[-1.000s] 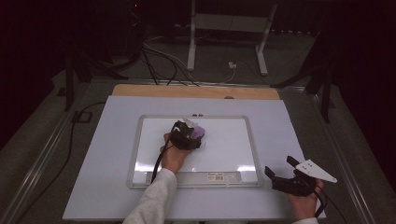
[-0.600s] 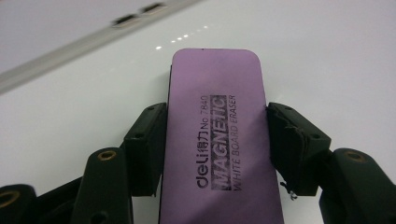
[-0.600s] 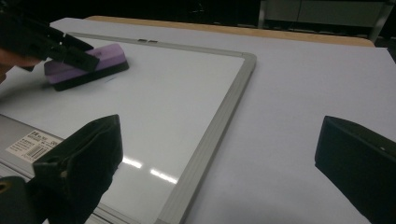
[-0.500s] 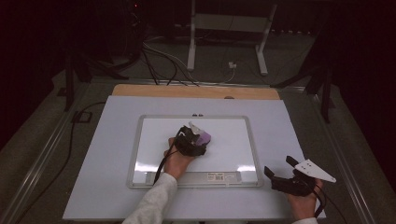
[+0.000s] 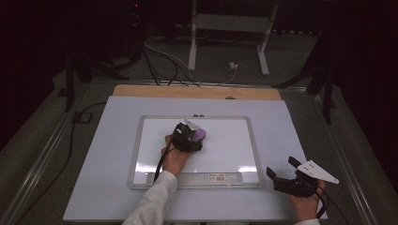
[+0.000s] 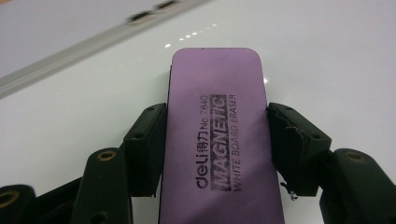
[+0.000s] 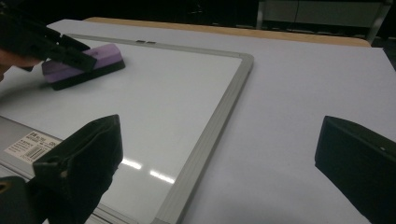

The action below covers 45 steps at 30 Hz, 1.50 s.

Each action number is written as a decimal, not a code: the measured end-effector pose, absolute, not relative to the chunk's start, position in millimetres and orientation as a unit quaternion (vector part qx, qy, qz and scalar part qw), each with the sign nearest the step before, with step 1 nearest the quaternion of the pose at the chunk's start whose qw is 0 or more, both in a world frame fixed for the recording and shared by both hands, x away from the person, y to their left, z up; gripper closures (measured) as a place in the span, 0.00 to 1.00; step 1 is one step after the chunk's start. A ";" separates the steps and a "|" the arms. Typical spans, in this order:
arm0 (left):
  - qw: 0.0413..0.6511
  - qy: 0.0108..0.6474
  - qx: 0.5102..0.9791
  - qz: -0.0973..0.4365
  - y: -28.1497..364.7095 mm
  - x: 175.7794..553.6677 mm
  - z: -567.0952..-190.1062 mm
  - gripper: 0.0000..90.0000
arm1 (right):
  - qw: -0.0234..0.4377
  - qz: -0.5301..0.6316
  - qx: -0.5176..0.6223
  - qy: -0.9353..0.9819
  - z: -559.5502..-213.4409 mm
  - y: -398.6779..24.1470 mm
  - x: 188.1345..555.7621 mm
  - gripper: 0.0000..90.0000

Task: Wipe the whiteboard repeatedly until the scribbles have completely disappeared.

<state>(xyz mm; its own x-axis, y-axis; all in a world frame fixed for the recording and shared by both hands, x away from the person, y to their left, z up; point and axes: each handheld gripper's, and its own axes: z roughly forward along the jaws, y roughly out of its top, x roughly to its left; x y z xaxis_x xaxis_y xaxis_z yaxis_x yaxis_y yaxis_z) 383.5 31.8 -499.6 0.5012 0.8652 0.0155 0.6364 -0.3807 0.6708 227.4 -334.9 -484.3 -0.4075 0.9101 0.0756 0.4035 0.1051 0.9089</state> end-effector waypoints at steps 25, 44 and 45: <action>0.330 0.393 0.844 0.155 -1.8 346.1 -499.7 0.46 | 0.267 0.472 0.472 0.695 -484.2 -333.5 227.3 0.01; 0.312 0.492 0.789 0.193 40.5 380.6 -501.0 0.46 | 0.268 0.472 0.472 0.694 -484.5 -334.4 227.7 0.01; 0.312 0.495 0.788 0.193 42.8 381.6 -500.9 0.46 | 0.268 0.472 0.472 0.694 -484.5 -334.4 227.7 0.01</action>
<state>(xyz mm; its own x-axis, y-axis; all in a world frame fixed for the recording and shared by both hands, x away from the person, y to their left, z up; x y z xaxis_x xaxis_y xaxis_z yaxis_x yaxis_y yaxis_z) 381.6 42.8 -500.9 0.4346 0.9006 -0.0040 0.6596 -0.3153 0.6823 227.7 -334.4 -484.5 -0.4103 0.9090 0.0741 0.4027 0.1077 0.9090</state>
